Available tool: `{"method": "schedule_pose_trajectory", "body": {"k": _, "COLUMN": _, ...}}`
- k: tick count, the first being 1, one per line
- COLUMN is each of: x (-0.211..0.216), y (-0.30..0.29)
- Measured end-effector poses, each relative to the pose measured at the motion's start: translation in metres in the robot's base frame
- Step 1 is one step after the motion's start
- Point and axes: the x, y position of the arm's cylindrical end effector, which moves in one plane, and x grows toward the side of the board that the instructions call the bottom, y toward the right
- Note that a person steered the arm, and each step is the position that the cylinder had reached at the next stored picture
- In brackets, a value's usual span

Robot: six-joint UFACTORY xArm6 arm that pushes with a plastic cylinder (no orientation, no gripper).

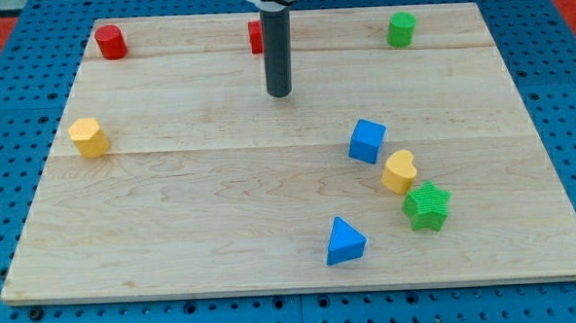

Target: Push the blue cube slightly to the right of the board

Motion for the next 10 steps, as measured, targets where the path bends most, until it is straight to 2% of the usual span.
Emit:
{"method": "schedule_pose_trajectory", "body": {"k": 1, "x": 0.033, "y": 0.030}}
{"method": "schedule_pose_trajectory", "body": {"k": 3, "x": 0.037, "y": 0.088}}
{"method": "schedule_pose_trajectory", "body": {"k": 5, "x": 0.072, "y": 0.062}}
{"method": "schedule_pose_trajectory", "body": {"k": 6, "x": 0.087, "y": 0.083}}
{"method": "schedule_pose_trajectory", "body": {"k": 7, "x": 0.087, "y": 0.151}}
{"method": "schedule_pose_trajectory", "body": {"k": 8, "x": 0.087, "y": 0.184}}
{"method": "schedule_pose_trajectory", "body": {"k": 10, "x": 0.087, "y": 0.160}}
